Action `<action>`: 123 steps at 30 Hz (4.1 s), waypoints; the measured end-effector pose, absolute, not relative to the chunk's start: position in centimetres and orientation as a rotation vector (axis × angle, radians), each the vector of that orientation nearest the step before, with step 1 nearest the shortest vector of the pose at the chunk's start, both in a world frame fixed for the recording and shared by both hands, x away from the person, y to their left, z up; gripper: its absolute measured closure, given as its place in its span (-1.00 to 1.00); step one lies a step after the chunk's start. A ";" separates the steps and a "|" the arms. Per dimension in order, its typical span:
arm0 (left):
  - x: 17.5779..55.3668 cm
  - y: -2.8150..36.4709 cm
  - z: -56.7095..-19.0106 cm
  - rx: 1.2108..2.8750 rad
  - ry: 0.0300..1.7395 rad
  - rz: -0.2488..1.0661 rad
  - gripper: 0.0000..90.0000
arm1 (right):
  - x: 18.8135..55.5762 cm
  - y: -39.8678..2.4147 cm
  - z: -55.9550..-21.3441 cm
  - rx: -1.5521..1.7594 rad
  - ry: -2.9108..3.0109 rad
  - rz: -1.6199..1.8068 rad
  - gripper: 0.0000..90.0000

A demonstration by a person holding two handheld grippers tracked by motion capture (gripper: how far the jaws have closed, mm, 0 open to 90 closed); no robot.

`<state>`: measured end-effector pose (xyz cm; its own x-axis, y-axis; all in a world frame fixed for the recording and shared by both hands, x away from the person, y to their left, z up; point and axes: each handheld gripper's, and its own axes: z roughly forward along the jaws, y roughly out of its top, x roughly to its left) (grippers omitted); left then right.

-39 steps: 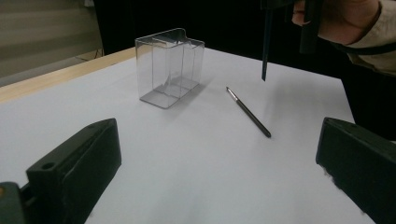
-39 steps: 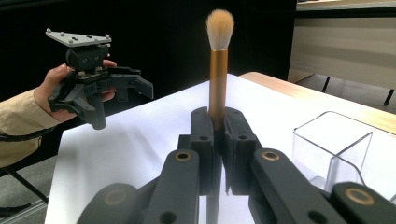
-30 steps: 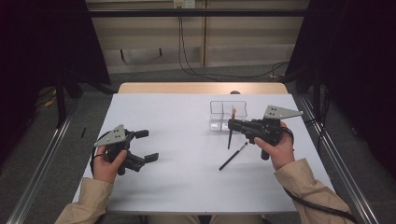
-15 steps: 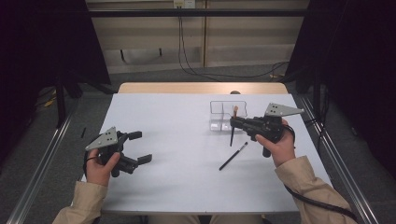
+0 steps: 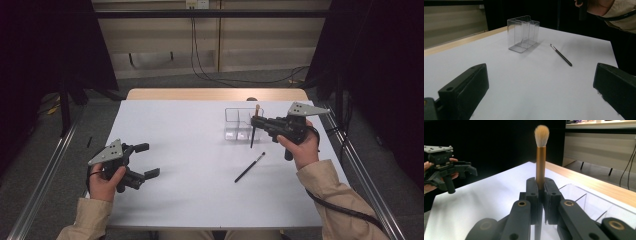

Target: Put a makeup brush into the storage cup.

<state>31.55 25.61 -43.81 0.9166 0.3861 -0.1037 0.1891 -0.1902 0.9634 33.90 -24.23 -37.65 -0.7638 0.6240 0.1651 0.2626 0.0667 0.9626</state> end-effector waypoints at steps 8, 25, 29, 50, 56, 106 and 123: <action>31.6 25.8 -43.8 1.773 0.424 0.198 -1.00 | 35.2 -24.9 -37.2 0.913 2.028 1.726 0.86; 31.6 25.6 -44.1 1.780 0.418 0.176 -1.00 | 37.6 -25.8 -35.7 0.944 1.959 1.683 0.86; 31.6 25.6 -44.1 1.782 0.417 0.177 -1.00 | 38.1 -25.9 -35.4 0.956 1.947 1.669 0.86; 31.6 25.6 -44.2 1.779 0.416 0.171 -1.00 | 40.0 -26.1 -35.2 1.000 1.876 1.614 0.86; 31.6 25.7 -44.1 1.777 0.413 0.175 -1.00 | 40.5 -25.9 -35.7 1.017 1.868 1.607 0.86; 31.4 25.6 -44.0 1.781 0.407 0.176 -1.00 | 40.7 -26.0 -39.5 1.066 1.897 1.540 0.85; 31.4 25.5 -44.0 1.785 0.407 0.175 -1.00 | 40.5 -26.2 -40.2 1.071 1.905 1.524 0.85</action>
<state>31.41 25.54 -44.04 0.9267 0.3631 -0.0964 0.1800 -0.2037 0.9624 40.46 -26.22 -40.18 -0.5833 0.8053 0.1061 0.2803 0.0770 0.9568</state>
